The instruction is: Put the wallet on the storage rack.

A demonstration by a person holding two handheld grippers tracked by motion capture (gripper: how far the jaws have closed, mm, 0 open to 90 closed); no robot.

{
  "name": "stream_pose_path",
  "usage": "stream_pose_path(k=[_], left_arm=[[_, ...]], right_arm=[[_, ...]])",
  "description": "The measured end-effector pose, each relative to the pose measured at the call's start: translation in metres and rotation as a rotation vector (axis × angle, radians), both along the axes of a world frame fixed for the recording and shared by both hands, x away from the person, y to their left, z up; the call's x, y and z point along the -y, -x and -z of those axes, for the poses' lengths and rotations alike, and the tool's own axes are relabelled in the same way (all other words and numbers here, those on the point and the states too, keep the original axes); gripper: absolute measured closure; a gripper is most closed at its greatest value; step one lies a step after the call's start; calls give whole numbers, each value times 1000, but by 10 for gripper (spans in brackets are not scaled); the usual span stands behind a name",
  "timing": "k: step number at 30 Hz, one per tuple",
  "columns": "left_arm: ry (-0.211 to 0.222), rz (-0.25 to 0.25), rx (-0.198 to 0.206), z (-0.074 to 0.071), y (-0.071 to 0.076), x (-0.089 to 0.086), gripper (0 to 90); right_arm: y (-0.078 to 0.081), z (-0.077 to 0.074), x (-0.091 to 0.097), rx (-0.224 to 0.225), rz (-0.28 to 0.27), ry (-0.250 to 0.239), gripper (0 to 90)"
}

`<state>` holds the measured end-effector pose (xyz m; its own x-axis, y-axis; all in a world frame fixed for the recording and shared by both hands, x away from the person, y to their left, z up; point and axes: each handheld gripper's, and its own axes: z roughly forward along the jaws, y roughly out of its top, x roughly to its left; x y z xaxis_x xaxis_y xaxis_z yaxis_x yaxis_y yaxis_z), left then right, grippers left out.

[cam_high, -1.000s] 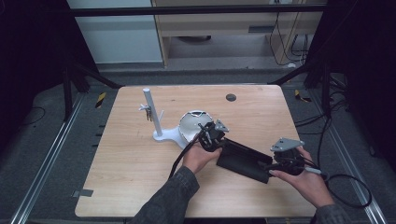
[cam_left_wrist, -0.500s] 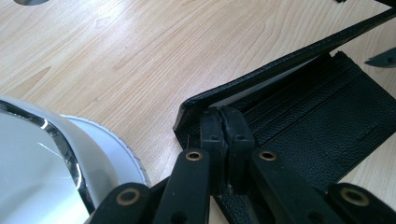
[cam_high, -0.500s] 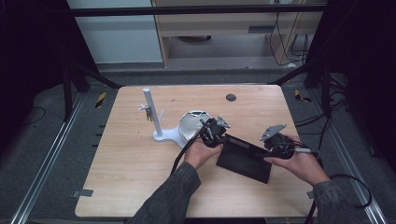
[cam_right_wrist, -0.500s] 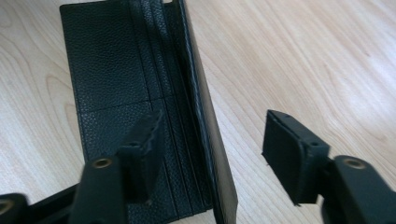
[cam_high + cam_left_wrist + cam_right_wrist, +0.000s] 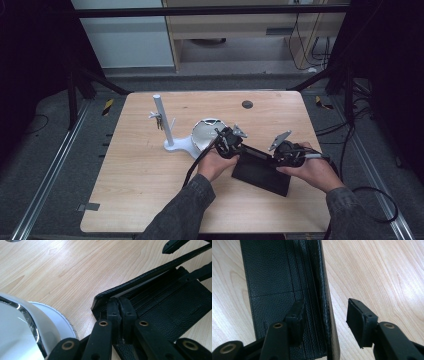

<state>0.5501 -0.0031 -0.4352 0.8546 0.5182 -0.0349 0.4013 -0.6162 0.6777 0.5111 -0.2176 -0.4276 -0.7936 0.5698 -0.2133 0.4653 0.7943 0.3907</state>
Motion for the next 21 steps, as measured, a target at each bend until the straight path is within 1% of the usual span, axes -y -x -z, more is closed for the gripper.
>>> stream_pose_path(k=[4, 8, 14, 18, 20, 21], left_arm=[[1, 0, 0, 0, 0, 0, 874], [2, 1, -2, 0, 0, 0, 873], [1, 3, -2, 0, 0, 0, 869], [4, 1, -3, 1, 1, 1, 867], [10, -2, -4, 0, 2, 1, 862], [13, -7, -2, 0, 3, 1, 854]], right_arm=[[-3, 1, -4, -2, -11, 29, 531], [-4, 1, -7, -3, -21, 45, 540], [-5, 2, -10, -3, -14, 53, 563], [-7, 5, -13, -15, -24, 75, 631], [-8, 8, -15, -20, -34, 86, 704], [-8, 8, -16, -16, -38, 92, 773]])
